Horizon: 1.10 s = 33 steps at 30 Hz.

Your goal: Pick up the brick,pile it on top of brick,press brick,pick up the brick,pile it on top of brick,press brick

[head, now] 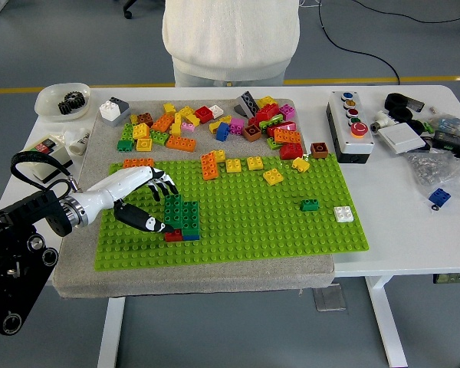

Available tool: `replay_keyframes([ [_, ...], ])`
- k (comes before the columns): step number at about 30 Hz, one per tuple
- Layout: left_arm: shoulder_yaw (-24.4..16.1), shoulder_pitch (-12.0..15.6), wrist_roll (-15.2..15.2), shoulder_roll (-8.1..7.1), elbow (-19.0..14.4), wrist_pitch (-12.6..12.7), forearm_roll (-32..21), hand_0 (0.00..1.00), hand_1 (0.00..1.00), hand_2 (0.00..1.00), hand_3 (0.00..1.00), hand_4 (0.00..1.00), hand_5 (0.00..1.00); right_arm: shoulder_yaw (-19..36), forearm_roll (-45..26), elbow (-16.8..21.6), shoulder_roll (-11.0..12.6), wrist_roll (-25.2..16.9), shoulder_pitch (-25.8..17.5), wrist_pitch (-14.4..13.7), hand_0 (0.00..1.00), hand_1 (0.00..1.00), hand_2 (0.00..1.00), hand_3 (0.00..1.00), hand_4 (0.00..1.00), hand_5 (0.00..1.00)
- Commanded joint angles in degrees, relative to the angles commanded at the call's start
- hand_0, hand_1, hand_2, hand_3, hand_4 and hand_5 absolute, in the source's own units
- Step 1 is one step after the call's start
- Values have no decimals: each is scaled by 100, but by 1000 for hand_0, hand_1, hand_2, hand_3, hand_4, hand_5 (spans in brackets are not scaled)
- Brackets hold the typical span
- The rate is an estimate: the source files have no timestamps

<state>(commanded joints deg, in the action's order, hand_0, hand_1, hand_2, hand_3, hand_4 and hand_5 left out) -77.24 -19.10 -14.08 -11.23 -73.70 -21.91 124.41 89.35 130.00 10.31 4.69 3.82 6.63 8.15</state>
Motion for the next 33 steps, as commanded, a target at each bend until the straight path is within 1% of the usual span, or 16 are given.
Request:
replay_keyframes([
  [4, 24, -11, -86, -59, -14, 136, 32, 648, 504, 476, 507, 989, 119, -3, 0, 0, -7, -3, -4, -1, 743, 645, 720, 667, 892, 425],
  [7, 21, -16, -101, -79, -18, 173, 98, 647, 503, 475, 505, 981, 110, -5, 0, 0, -5, -7, -2, -2, 744, 646, 720, 668, 892, 426],
  [17, 26, 30, -112, -133, -40, 150, 242, 652, 505, 471, 499, 991, 108, 0, 0, 0, -4, -10, -8, -2, 745, 646, 720, 668, 892, 425],
  [33, 49, 110, -110, -108, -33, 229, 335, 655, 504, 471, 499, 988, 77, -16, 0, 0, -7, -17, -20, 0, 745, 646, 720, 670, 892, 426],
])
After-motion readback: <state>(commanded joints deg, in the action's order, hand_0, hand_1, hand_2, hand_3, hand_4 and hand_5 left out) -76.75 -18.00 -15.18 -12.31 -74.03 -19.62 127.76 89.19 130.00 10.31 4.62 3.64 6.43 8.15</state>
